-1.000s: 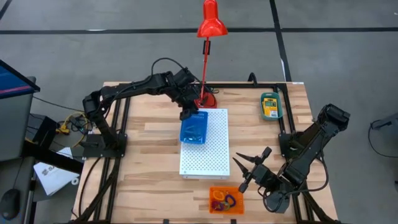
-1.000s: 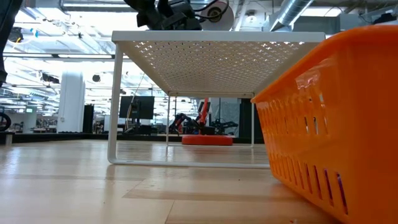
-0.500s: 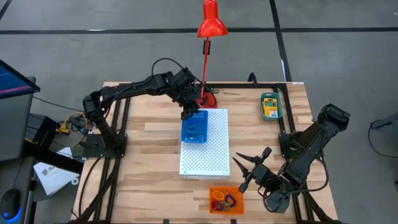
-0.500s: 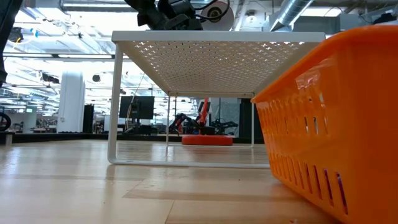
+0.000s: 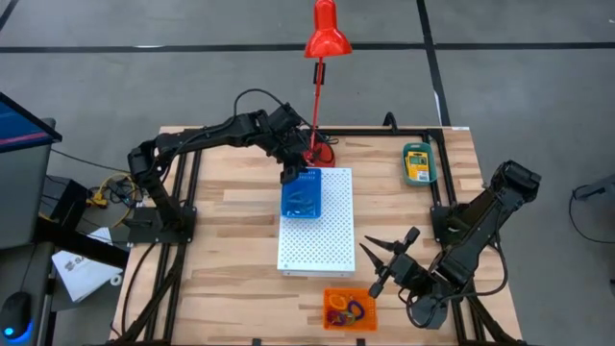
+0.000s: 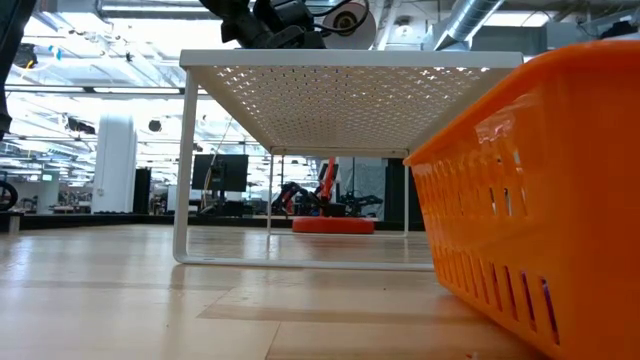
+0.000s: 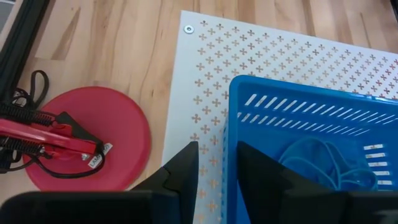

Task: Pick & Place Office Desk Supplies
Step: Put the blue bin on the shelf, then put the green bin on the shelf

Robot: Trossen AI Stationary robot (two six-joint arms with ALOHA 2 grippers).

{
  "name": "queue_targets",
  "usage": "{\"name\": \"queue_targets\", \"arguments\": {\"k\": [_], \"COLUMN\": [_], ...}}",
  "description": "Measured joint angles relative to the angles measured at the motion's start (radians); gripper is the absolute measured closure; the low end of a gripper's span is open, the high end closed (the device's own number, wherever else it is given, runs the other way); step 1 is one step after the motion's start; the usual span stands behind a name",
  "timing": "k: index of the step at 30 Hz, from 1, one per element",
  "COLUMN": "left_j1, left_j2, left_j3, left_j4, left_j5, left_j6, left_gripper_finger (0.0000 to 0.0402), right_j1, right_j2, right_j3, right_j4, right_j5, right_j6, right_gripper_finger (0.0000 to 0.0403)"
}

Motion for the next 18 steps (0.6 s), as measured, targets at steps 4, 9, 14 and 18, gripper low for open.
{"name": "queue_targets", "arguments": {"k": [4,9,14,18], "left_j1": [0.000,0.000,0.000,0.000], "left_j2": [0.000,0.000,-0.010,-0.028], "left_j3": [0.000,0.000,-0.001,-0.002], "left_j4": [0.000,0.000,0.002,0.005], "left_j5": [0.000,0.000,0.000,0.001], "left_j6": [0.001,-0.003,-0.006,-0.007], "left_gripper_finger": [0.0303,0.0303,0.0303,0.0303], "right_j1": [0.000,0.000,0.000,0.000], "right_j2": [0.000,0.000,0.000,0.000], "right_j3": [0.000,0.000,0.000,0.000], "right_j4": [0.000,0.000,0.000,-0.001], "right_j5": [0.000,0.000,0.000,-0.004], "right_j6": [0.000,0.000,0.000,0.000], "right_gripper_finger": [0.0314,0.0314,0.0314,0.0314]}}
